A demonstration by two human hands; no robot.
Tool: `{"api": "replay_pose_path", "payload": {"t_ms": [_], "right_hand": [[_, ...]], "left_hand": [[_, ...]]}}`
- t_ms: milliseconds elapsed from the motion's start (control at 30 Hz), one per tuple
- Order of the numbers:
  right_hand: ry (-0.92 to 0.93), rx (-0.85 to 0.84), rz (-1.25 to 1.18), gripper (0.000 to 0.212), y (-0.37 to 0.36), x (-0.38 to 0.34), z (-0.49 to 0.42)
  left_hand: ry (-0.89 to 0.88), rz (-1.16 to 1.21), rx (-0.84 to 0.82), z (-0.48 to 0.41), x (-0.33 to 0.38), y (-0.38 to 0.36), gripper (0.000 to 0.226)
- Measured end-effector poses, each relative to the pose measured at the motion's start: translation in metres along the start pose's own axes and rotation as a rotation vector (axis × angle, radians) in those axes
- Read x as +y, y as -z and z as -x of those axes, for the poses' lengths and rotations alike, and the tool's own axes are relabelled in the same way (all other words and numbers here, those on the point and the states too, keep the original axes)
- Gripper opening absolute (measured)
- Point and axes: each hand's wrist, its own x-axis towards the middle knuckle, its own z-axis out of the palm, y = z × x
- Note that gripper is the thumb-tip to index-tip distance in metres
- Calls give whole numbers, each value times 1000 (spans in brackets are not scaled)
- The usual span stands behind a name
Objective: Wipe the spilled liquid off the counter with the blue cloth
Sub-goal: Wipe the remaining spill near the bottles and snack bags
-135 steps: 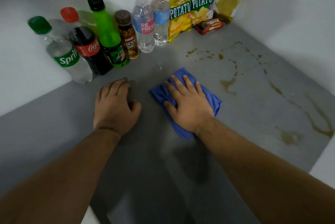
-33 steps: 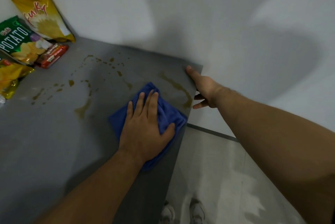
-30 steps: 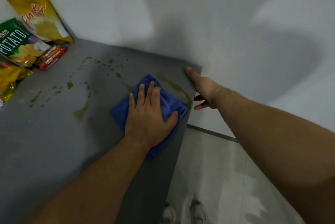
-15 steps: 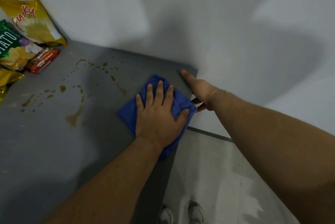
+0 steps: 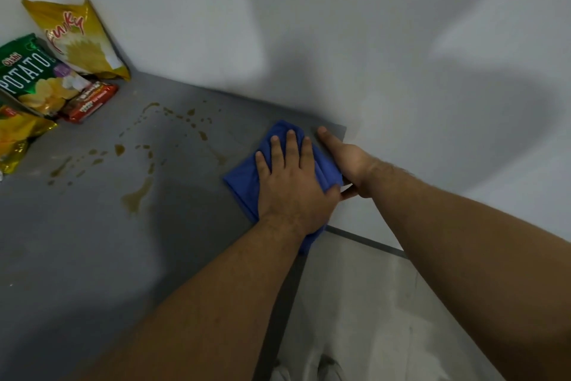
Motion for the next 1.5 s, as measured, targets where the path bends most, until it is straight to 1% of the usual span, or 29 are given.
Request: {"api": "replay_pose_path", "payload": {"t_ms": [100, 200, 267, 333, 400, 467, 533, 633, 733, 800, 867, 900, 933, 967, 1000, 1033, 1067, 1100, 1133, 1167, 1233, 1300, 1333, 1433, 1500], "right_hand": [[4, -10, -1, 99, 0, -1, 1], [3, -7, -43, 100, 0, -1, 3], [7, -17, -41, 102, -1, -1, 5], [19, -23, -20, 100, -3, -2, 7], [25, -13, -11, 98, -2, -2, 8], [28, 0, -3, 95, 0, -1, 7], [27, 7, 7, 98, 1, -1, 4], [25, 28, 26, 104, 3, -1, 0], [30, 36, 19, 96, 3, 1, 0], [25, 50, 18, 98, 3, 0, 3], [28, 140, 90, 94, 0, -7, 13], [73, 248, 174, 85, -3, -11, 19], [156, 400, 269, 73, -6, -13, 24], [270, 574, 344, 60, -11, -12, 31], [402, 710, 362, 50, -19, -12, 40], [548, 785, 339, 45, -32, -11, 51], [688, 810, 332, 42, -48, -12, 61], [780, 783, 382, 39, -66, -13, 68], [820, 720, 483, 38, -84, -12, 73], [818, 649, 606, 41, -102, -9, 77], [727, 520, 848, 58, -127, 0, 79], [684, 465, 1037, 74, -134, 14, 75], [691, 449, 1083, 77, -133, 21, 73], [771, 428, 1118, 76, -116, 35, 73], [750, 438, 1157, 77, -96, 39, 69]], "left_hand": [[-98, -19, -2, 4, -10, 0, 95], [-221, 13, 44, 26, -23, -3, 86], [-263, 33, 74, 35, -39, -4, 77], [-246, 7, 86, 32, -61, -1, 72], [-186, 3, 60, 16, -77, 5, 73], [-134, 8, 11, -7, -79, 11, 77], [-126, -19, -1, -21, -70, 12, 80], [-197, -15, 7, -15, -55, 7, 80], [-284, 1, 4, 10, -42, 0, 78], [-309, 15, -20, 21, -38, 3, 77], [-348, 63, -57, 28, -41, 12, 75], [-358, 113, -52, 34, -47, 17, 73], [-352, 183, -19, 42, -54, 20, 69], [-330, 258, 41, 53, -62, 23, 63], [-295, 310, 118, 66, -71, 24, 57], [-251, 330, 189, 78, -81, 24, 52], [-197, 332, 225, 89, -91, 23, 47], [-146, 321, 236, 97, -101, 23, 44], [-106, 304, 234, 103, -110, 22, 42], [-76, 289, 227, 107, -116, 22, 40], [-19, 262, 215, 111, -125, 23, 40], [31, 251, 209, 110, -130, 24, 42], [55, 258, 207, 110, -131, 23, 43], [100, 278, 221, 111, -134, 18, 47], [96, 284, 254, 111, -134, 15, 47]]}}
